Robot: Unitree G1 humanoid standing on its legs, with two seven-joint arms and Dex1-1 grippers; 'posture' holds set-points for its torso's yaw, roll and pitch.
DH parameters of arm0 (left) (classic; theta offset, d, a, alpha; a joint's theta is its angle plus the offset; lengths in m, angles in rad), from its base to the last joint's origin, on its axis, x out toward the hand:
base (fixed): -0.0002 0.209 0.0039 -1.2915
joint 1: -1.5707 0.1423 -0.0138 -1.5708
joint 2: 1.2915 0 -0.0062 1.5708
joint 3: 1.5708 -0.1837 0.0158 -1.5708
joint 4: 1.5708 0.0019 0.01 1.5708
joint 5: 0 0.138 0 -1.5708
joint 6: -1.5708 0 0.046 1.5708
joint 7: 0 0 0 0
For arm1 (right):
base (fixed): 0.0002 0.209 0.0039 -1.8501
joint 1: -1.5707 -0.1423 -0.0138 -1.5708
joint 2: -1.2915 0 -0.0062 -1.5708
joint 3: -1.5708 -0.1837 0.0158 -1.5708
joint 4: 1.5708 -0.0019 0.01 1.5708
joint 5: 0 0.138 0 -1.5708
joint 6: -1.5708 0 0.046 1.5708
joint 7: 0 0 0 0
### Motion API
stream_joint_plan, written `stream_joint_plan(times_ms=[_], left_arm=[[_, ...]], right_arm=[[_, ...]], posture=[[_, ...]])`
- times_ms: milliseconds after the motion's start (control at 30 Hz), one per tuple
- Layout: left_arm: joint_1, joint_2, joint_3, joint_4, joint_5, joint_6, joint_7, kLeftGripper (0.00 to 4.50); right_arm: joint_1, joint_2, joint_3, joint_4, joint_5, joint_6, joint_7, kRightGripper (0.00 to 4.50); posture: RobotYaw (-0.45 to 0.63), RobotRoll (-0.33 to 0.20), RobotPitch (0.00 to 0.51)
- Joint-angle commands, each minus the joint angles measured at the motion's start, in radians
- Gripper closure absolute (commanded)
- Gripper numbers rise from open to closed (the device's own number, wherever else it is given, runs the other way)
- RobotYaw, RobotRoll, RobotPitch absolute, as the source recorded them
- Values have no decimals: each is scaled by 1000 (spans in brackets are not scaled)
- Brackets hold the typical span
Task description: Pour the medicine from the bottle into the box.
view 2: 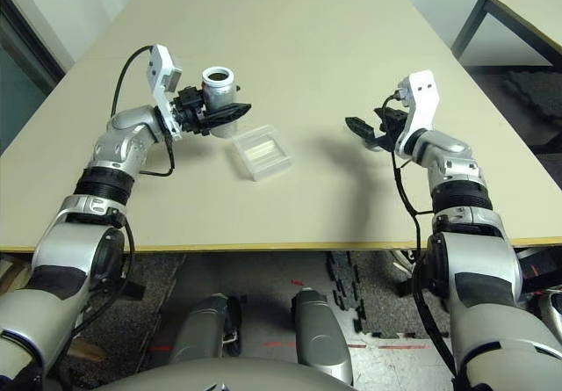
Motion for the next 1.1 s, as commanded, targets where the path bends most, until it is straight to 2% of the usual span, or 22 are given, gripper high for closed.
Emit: stream_joint_plan(times_ms=[33,233,533,667,767,900,967,1100], left_arm=[[-59,30,7,70,40,-45,21,1858],[-107,43,8,146,69,-86,31,1858],[-139,48,10,201,89,-117,28,1858],[-144,61,-43,242,178,-173,76,1858],[-165,73,-161,299,355,-314,200,1858],[-259,96,-440,352,721,-591,472,1858],[-347,82,-590,363,909,-715,633,1858],[-500,51,-905,417,1279,-799,959,1858]], right_arm=[[61,-31,82,-142,-12,12,135,0],[117,-36,142,-287,-4,42,207,0],[128,-18,139,-313,6,54,195,0],[126,-8,130,-307,16,65,182,0],[121,-5,131,-293,12,59,180,0],[104,3,133,-261,6,45,176,0],[90,11,126,-244,12,46,170,0],[60,28,113,-216,32,62,165,0]], posture=[[-210,0,53],[-212,0,44],[-216,0,43],[-212,0,43],[-205,0,37],[-200,0,19],[-195,0,13],[-184,0,0]])
